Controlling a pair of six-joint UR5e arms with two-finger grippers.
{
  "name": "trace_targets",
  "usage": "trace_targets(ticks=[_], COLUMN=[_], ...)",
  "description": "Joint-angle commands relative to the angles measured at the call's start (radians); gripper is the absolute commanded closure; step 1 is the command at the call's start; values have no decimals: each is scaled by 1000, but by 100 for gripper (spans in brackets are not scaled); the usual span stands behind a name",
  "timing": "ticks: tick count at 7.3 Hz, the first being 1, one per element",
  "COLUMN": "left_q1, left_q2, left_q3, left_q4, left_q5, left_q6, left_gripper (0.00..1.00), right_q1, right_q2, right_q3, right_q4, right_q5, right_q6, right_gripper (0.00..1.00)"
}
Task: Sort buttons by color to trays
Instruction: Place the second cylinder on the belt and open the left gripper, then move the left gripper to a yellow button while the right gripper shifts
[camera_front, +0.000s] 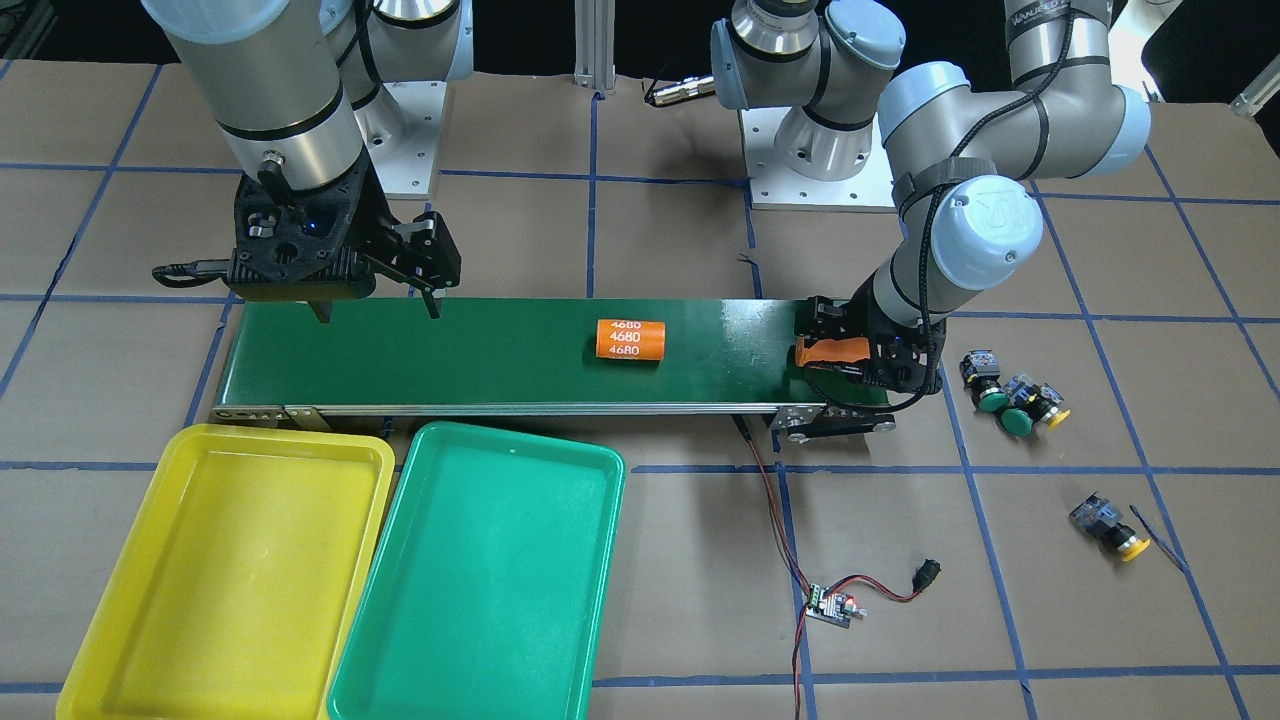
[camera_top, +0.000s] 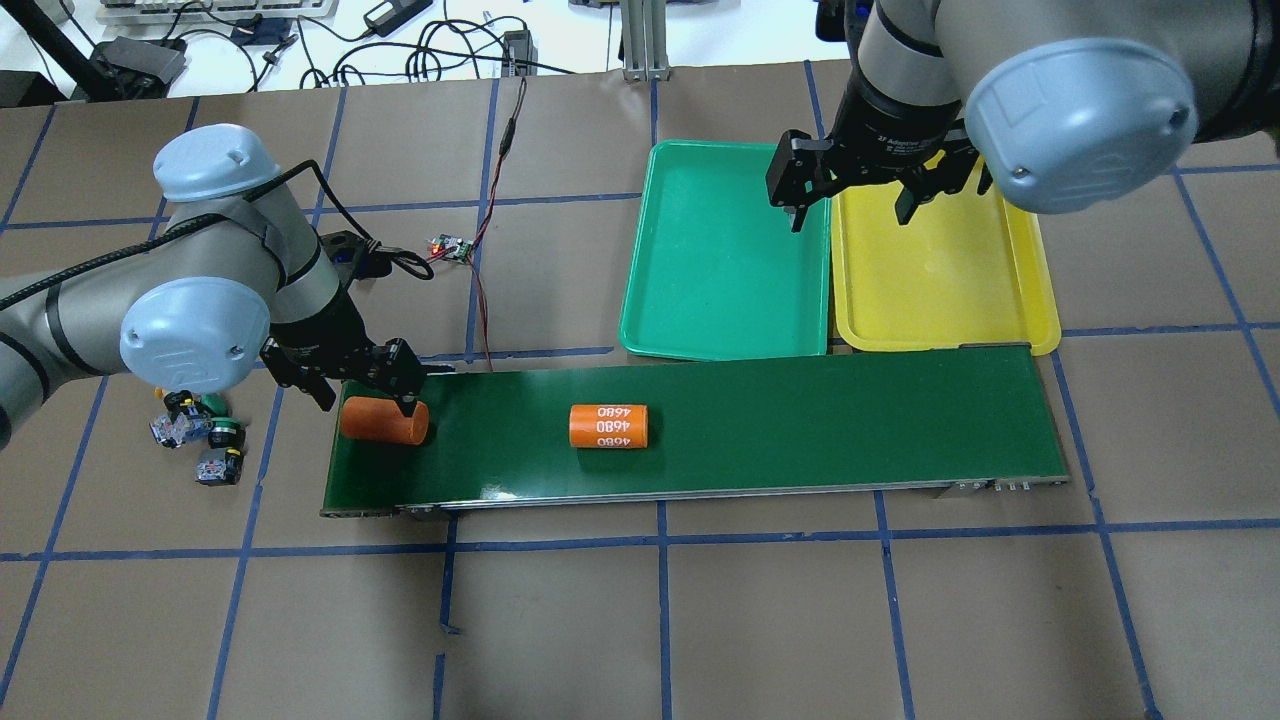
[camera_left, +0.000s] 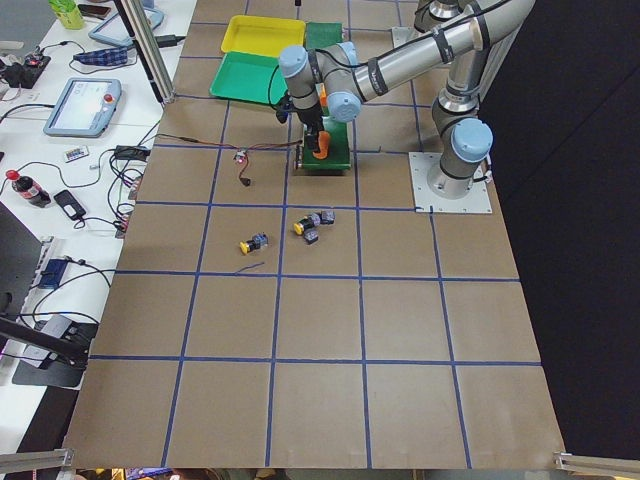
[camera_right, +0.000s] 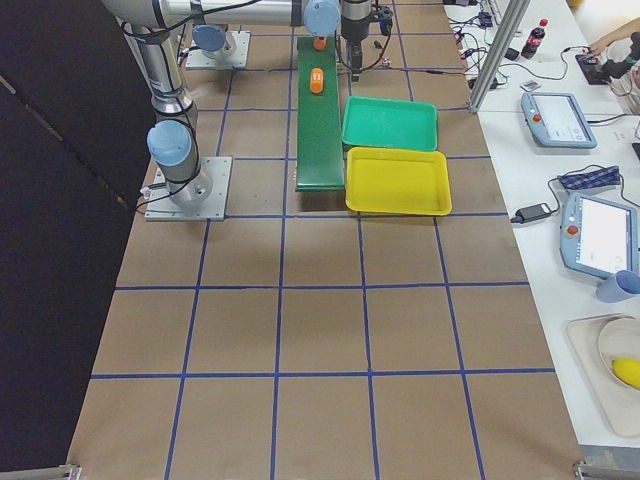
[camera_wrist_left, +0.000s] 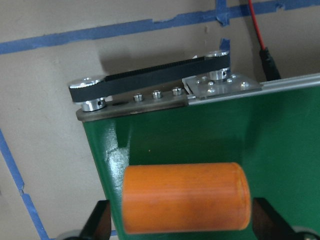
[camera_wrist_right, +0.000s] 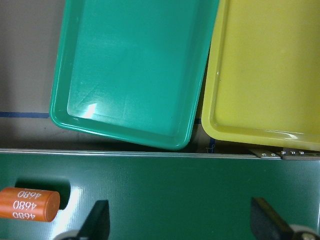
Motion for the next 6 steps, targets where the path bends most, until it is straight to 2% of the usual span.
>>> trace_targets(ticks=[1,3,4,5,6], left_q1=[0,88,188,246,258], left_q2=[10,26,-17,-75,-147], left_q3=[40,255,329,371,379], left_q4=[-4,-182,-194,-139,37], left_q5=[3,47,47,47,49], left_q6=[-1,25,178,251,260], left_gripper=[0,0,0,0,0], right_q1=[3,-3,-3,-7,-7], right_q2=[6,11,11,11,11], right_q3=[18,19,19,18,18], right_q4=[1,-1,1,1,-1], right_q5=[0,1,0,0,-2], right_q6=[0,0,0,0,0], right_gripper=[0,0,0,0,0])
